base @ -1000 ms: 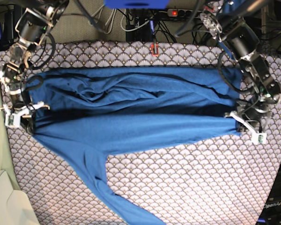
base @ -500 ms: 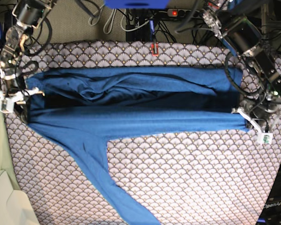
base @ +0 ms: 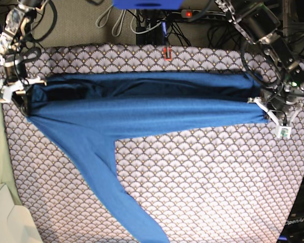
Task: Fold the T-shirt properly
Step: 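Lift the grasped edge and fold it over toward the arms with both grippers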
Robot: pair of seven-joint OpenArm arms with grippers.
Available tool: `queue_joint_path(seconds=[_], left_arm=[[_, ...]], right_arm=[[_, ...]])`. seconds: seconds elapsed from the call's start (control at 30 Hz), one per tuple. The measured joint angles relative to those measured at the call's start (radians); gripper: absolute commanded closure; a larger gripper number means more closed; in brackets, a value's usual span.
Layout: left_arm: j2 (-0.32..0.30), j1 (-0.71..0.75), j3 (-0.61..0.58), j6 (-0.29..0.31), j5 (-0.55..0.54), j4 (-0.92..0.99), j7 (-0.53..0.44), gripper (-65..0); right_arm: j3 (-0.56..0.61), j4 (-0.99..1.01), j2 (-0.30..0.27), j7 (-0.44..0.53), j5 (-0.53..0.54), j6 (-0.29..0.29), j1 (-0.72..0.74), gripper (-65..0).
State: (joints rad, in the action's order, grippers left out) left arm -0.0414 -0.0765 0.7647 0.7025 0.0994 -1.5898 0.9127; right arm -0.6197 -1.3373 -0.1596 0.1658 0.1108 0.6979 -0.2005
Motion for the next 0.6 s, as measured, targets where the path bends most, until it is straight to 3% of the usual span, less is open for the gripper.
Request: queue_joint_path(seconds=[0.17, 0.6], left_arm=[[0.0, 0.023, -0.001, 0.0, 0.003, 0.0, 0.003, -0.4], [-0.001, 0.029, -0.002, 0.0, 0.0, 0.019, -0.001, -0.4]], right_arm=[[0.0, -0.049, 0.036, 0.003, 0.01, 0.003, -0.05, 0.0], [-0.055, -0.039, 0.047, 0.003, 0.01, 0.004, -0.075, 0.0]])
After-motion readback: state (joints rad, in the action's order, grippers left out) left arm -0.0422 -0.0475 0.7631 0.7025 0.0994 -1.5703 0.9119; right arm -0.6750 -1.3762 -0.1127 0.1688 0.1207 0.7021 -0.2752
